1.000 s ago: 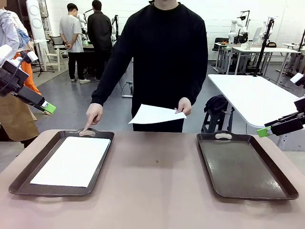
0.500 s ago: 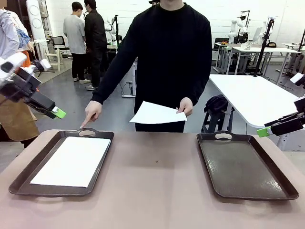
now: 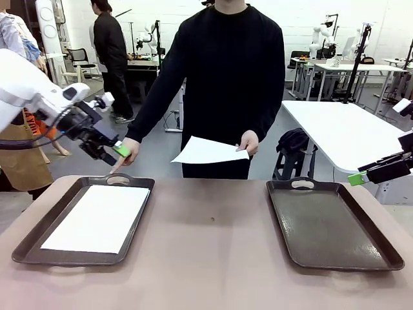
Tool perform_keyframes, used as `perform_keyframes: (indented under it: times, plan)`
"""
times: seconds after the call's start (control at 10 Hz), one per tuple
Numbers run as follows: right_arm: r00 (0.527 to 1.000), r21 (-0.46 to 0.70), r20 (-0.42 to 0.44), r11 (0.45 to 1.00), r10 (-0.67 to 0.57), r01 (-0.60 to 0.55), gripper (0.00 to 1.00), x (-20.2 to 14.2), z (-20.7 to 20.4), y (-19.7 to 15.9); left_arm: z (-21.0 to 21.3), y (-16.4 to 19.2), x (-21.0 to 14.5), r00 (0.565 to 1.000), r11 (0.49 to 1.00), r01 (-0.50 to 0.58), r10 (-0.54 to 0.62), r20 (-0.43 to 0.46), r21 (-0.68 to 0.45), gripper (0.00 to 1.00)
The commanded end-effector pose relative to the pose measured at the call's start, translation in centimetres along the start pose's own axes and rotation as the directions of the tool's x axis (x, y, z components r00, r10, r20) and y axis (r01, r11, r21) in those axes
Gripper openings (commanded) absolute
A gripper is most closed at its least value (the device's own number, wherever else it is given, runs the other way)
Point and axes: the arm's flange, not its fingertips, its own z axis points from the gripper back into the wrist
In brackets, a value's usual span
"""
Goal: Sort the A4 documents.
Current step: Receive the A4 Paper.
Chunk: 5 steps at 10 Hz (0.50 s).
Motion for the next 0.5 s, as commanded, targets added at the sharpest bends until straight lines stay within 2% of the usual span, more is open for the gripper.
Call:
perform_keyframes:
  times: [0.0, 0.2, 0.4]
  plan:
    - [1.000, 0.018, 0.021, 1.000, 0.010, -0.010, 1.00, 0.1, -0.2, -0.3, -1.1, 1.4, 3.8, 0.995, 0.989, -0.100, 0.097, -0.026, -0.108, 1.00]
    - [1.000, 0.018, 0.021, 1.000, 0.010, -0.010, 1.00, 0.1, -0.2, -0.3, -3.4, 3.1, 7.2, 0.986, 0.977, -0.166, 0.163, -0.028, -0.136, 1.00]
    - [1.000, 0.018, 0.021, 1.000, 0.010, -0.010, 1.00, 0.1, -0.2, -0.3, -5.3, 4.7, 9.8, 0.971, 0.946, -0.235, 0.238, -0.010, -0.224, 1.00]
